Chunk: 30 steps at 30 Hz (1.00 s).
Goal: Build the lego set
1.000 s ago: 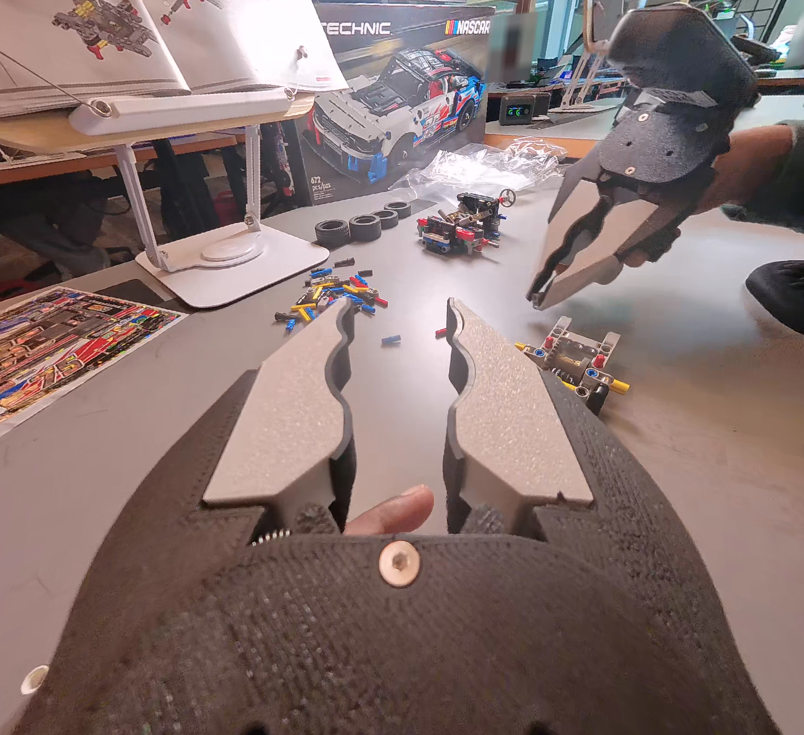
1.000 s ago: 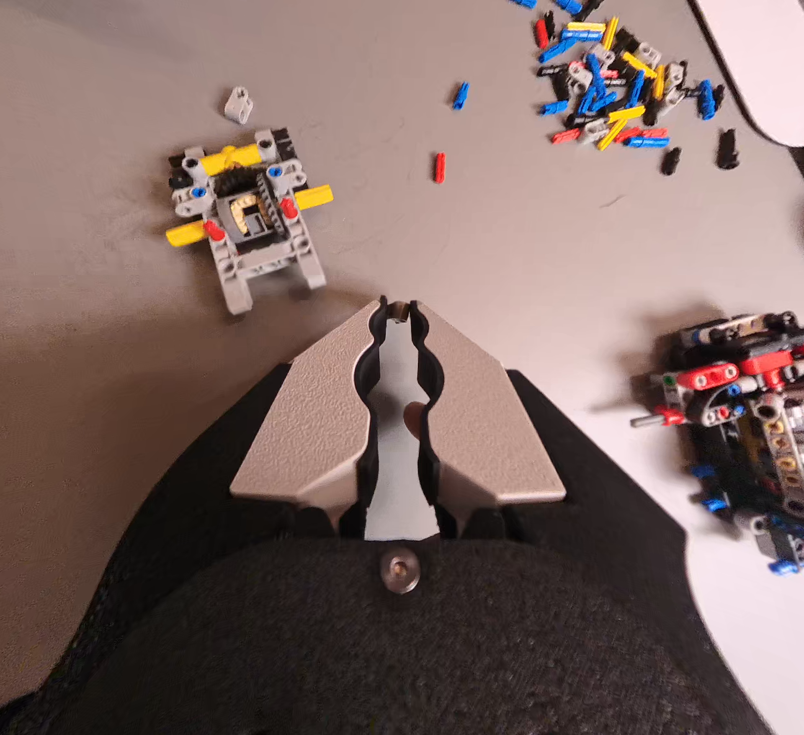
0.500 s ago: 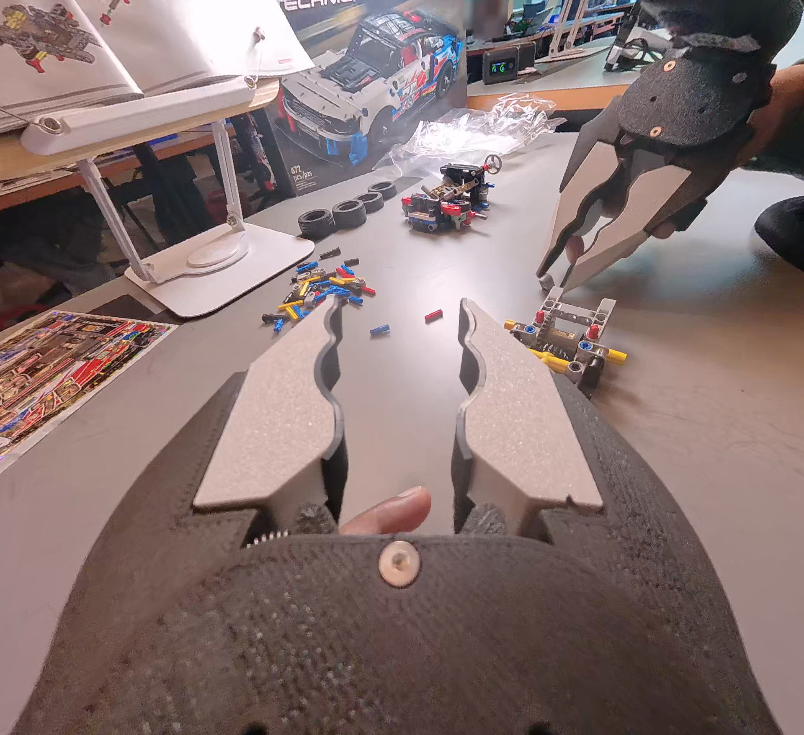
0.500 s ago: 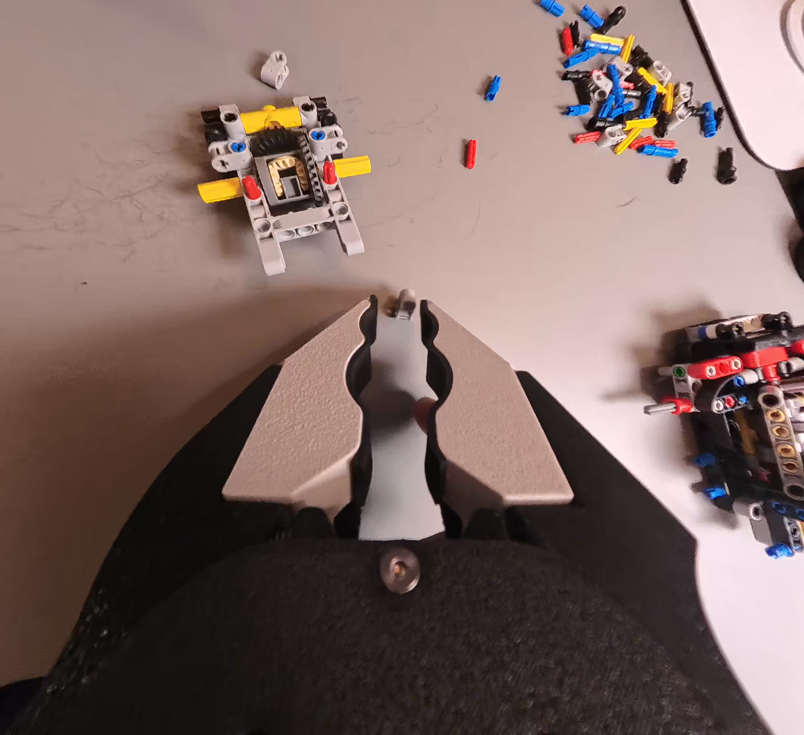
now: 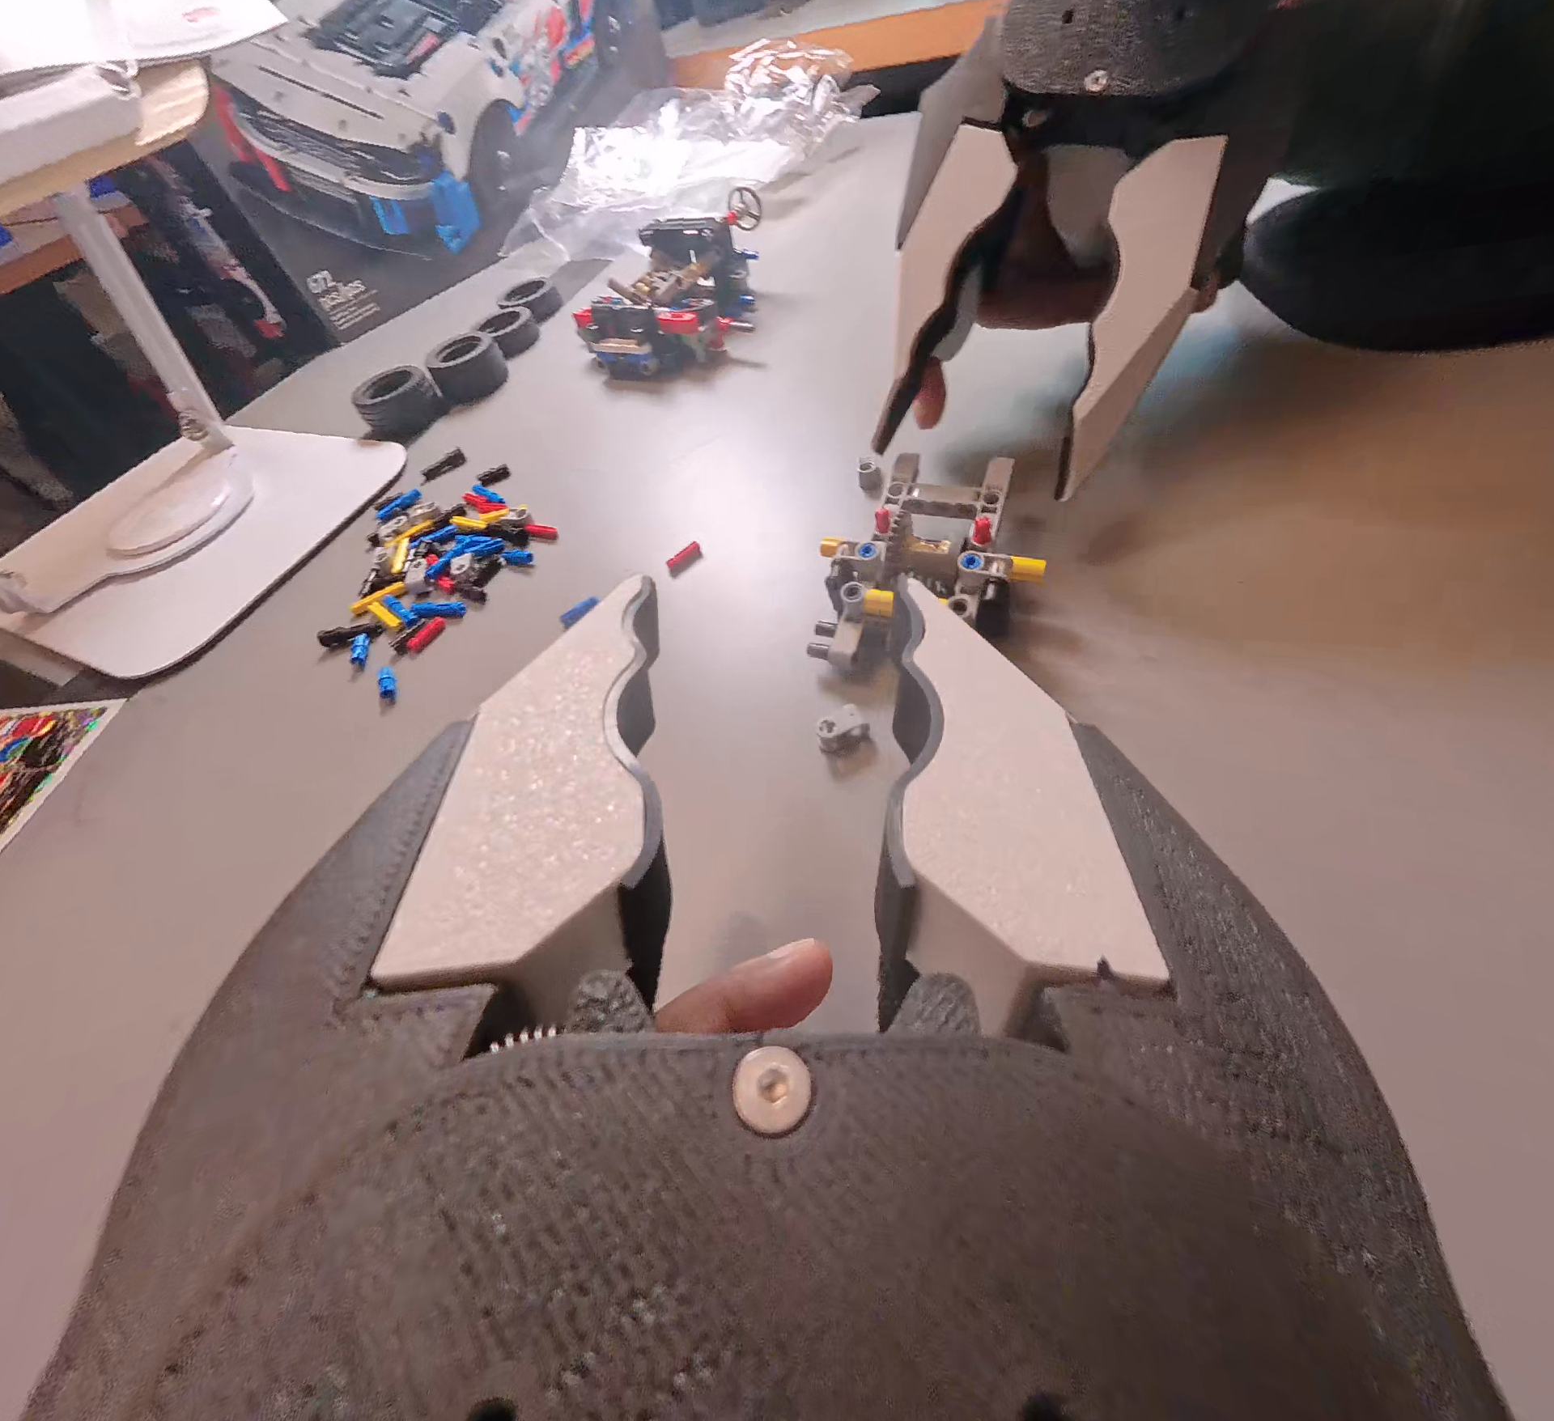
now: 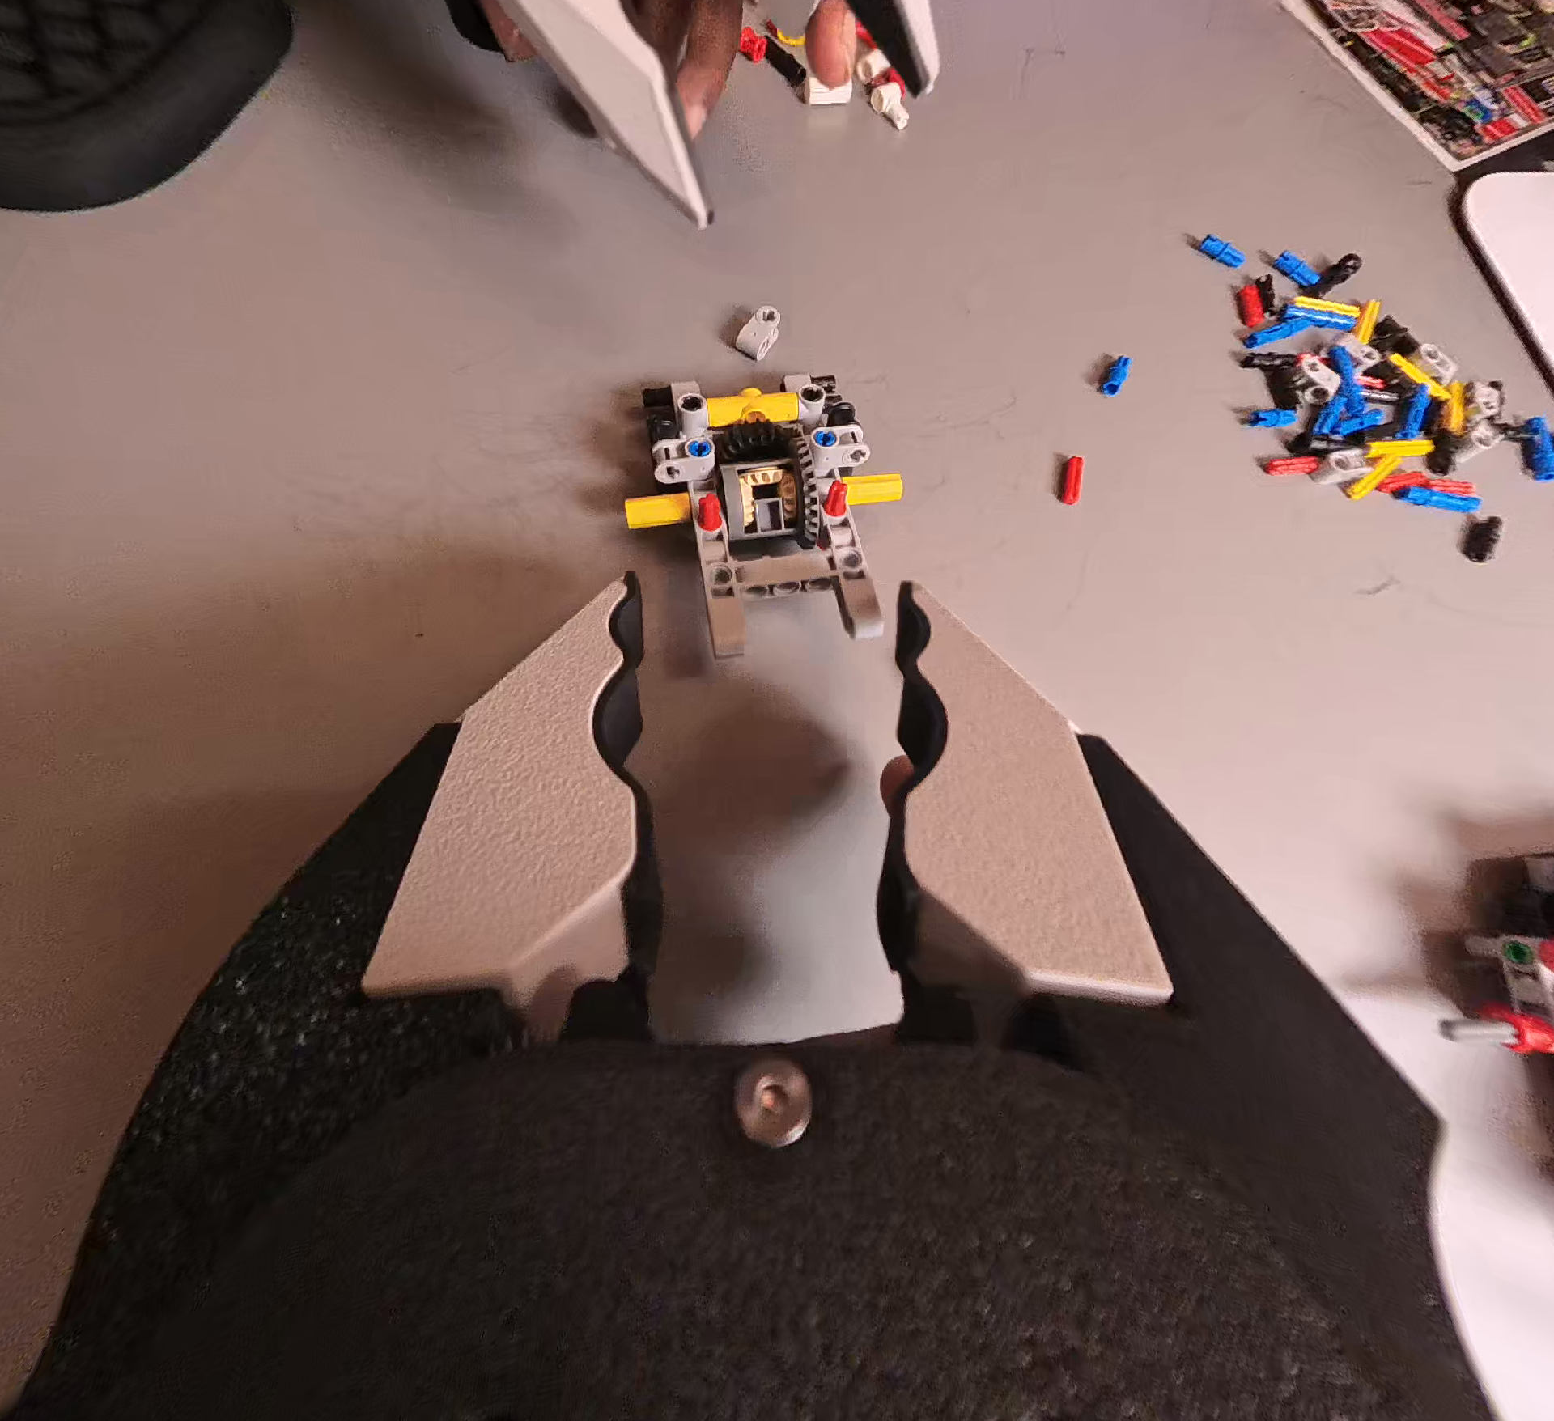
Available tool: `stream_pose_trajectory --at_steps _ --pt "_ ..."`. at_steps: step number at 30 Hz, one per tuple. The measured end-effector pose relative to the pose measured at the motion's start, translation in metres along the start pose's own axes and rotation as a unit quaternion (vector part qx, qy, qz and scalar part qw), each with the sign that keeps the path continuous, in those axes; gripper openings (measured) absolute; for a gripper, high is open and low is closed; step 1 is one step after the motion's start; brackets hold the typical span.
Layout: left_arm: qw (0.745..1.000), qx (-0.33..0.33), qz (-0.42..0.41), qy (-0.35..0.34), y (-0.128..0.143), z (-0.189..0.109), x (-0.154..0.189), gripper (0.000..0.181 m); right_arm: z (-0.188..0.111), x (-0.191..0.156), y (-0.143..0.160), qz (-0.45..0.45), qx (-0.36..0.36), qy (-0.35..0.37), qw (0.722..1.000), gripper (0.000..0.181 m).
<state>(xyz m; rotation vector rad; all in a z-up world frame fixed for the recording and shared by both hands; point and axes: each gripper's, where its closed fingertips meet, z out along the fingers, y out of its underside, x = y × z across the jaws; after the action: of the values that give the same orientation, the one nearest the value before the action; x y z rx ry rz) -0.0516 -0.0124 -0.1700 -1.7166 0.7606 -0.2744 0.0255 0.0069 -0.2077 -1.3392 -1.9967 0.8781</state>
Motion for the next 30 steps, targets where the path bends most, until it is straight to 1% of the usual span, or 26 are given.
stream_pose_trajectory --at_steps 3,5,7,9,12,14,16,18,20,22,24,26,30 --pt "1.0 -0.008 0.018 0.014 0.002 0.001 0.007 0.055 0.009 0.001 0.01 -0.009 -0.029 0.008 1.0 0.056" --pt "1.0 -0.01 0.023 0.016 0.003 0.002 0.009 0.056 0.007 -0.003 0.01 -0.023 -0.039 0.012 0.999 0.047" --pt "0.999 -0.013 0.024 0.017 0.003 0.002 0.009 0.056 0.004 -0.01 0.008 -0.028 -0.046 0.006 0.999 0.049" --pt "0.999 -0.018 0.026 0.015 0.005 0.003 0.009 0.054 0.0 -0.026 0.009 -0.035 -0.059 -0.025 0.997 0.052" --pt "0.999 -0.024 0.038 0.015 0.006 0.004 0.011 0.053 -0.008 -0.048 0.011 -0.041 -0.058 -0.086 0.994 0.05" --pt "0.999 -0.028 0.045 0.014 0.007 0.005 0.012 0.052 -0.014 -0.048 0.009 -0.032 -0.04 -0.1 0.994 0.048" --pt "0.998 -0.03 0.048 0.013 0.008 0.005 0.012 0.052 -0.02 -0.031 0.005 -0.015 -0.017 -0.074 0.997 0.044" --pt "0.998 -0.031 0.046 0.01 0.008 0.005 0.011 0.05 -0.024 0.002 0.009 -0.001 -0.009 -0.004 1.0 0.036" --pt "0.999 -0.031 0.042 0.007 0.008 0.006 0.009 0.049 -0.025 0.036 0.023 0.01 -0.025 0.065 0.998 0.031" --pt "0.999 -0.031 0.034 0.002 0.008 0.005 0.007 0.049 -0.02 0.044 0.031 0.019 -0.034 0.065 0.997 0.031" --pt "0.999 -0.029 0.026 -0.003 0.007 0.005 0.004 0.047 -0.014 0.047 0.03 0.017 -0.035 0.055 0.998 0.029" --pt "0.999 -0.028 0.017 -0.006 0.007 0.005 0.002 0.045 -0.007 0.047 0.03 -0.001 -0.051 0.042 0.998 0.027" --pt "1.0 -0.023 0.006 -0.009 0.006 0.004 -0.001 0.044 -0.002 0.047 0.03 -0.019 -0.076 0.033 0.996 0.017"
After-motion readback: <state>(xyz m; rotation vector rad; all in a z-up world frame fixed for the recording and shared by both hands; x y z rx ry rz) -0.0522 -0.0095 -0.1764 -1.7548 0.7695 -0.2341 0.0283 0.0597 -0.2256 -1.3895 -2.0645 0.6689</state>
